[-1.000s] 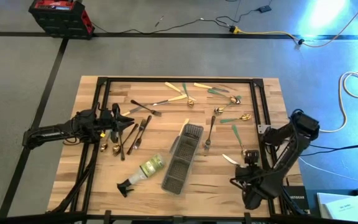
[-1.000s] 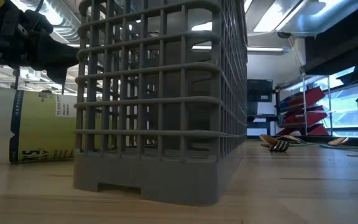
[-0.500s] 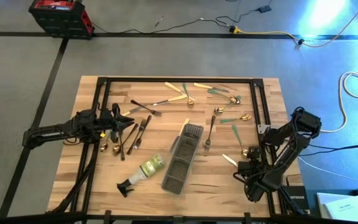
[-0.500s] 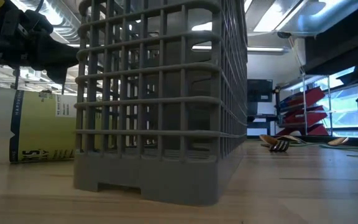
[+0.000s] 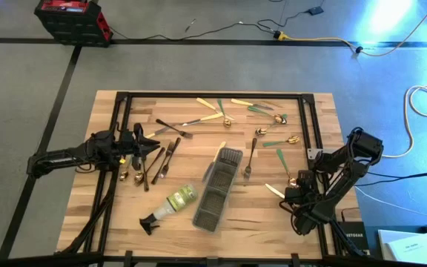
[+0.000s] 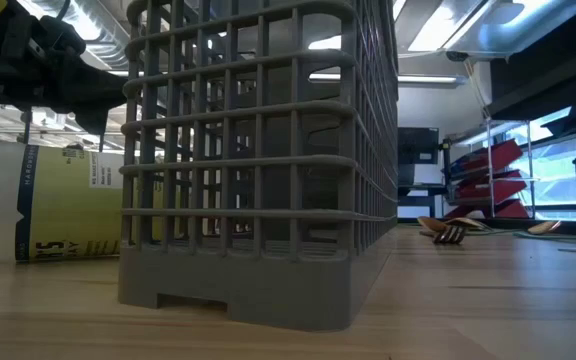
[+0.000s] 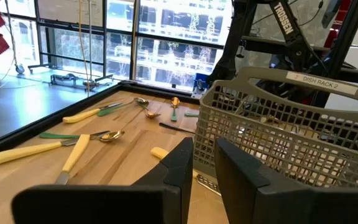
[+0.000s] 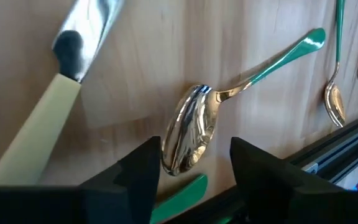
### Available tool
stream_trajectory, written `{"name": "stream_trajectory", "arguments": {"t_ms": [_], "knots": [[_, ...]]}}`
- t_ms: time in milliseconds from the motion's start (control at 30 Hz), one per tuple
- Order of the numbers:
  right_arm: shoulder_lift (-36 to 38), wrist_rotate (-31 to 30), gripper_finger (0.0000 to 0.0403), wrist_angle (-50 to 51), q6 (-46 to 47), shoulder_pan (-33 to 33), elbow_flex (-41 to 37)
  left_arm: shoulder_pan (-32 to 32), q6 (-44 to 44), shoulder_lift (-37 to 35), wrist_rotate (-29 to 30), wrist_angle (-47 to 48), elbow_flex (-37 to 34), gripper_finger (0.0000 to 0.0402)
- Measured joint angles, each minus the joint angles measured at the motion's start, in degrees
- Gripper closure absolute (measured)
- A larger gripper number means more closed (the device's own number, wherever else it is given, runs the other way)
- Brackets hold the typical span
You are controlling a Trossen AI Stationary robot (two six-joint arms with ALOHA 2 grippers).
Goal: Sort silverware
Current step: Put the spoon into the silverware basket
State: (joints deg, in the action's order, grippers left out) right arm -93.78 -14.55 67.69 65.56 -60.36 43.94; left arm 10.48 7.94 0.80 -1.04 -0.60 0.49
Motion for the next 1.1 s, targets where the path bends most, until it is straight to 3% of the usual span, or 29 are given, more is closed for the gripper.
{"name": "stream_trajectory", "arguments": {"t_ms": [167,633,733,900,1100], "knots": [[0.0,-0.55,0.0261,-2.31,0.0,0.0,-1.48,0.0,0.0,-0.02,0.0,0.0,-0.02,0.035],[0.0,-0.39,0.027,-3.15,0.2,0.0,-3.12,-0.02,0.0,0.0,0.0,0.0,0.0,0.035],[0.0,0.34,0.0298,-3.44,-0.08,0.0,-3.12,0.0,0.0,0.0,0.02,0.0,0.0,0.035],[0.0,0.87,0.0382,-3.72,-0.43,0.0,-3.11,-0.02,0.0,0.0,0.01,0.0,0.0,0.035],[-0.07,2.38,0.0394,1.75,0.18,0.0,1.39,0.0,0.0,0.0,0.0,0.02,-0.02,0.035]]}}
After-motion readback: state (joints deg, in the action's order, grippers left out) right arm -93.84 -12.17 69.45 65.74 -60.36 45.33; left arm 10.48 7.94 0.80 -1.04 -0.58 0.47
